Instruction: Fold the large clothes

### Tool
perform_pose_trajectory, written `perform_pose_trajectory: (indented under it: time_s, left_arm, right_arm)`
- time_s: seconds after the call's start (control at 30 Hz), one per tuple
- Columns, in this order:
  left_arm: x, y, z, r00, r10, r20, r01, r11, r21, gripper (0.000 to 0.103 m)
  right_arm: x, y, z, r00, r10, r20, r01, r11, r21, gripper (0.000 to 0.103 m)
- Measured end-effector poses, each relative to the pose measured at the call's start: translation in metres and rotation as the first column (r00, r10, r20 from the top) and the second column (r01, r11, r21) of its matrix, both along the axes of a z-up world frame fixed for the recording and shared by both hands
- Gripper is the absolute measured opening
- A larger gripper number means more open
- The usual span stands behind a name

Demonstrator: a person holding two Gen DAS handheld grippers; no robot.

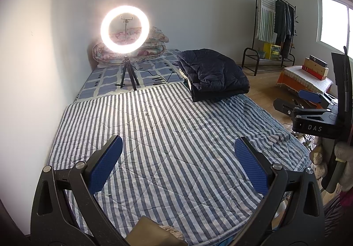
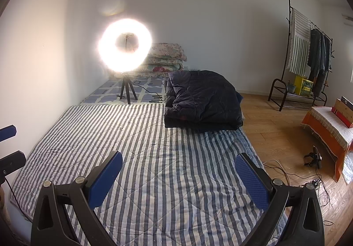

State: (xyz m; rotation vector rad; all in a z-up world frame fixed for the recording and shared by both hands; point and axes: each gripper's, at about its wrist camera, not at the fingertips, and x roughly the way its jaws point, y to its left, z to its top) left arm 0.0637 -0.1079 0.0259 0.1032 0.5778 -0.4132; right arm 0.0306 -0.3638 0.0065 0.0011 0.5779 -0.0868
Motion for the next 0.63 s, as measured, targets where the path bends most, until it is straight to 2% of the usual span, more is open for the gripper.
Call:
perform_pose_trajectory:
  time_s: [0.47, 0.63]
  left_arm:
    - [0.0031, 0.0029, -0.0006, 1.000, 0.002, 0.003, -0.002, 1.000, 0.004, 0.103]
    - [0.0053, 0.0072, -0.0009, 0.999, 0.038, 0.023, -0.038, 0.999, 0.013, 0.103]
  right_arm:
    - [-0.0002, -0.0007, -0.0013, 1.000, 0.001, -0.002, -0.001, 1.000, -0.003, 0.103]
    - [-0.0014, -0.0014, -0.0027, 1.000, 0.005, -0.006, -0.005, 1.000, -0.004, 0.103]
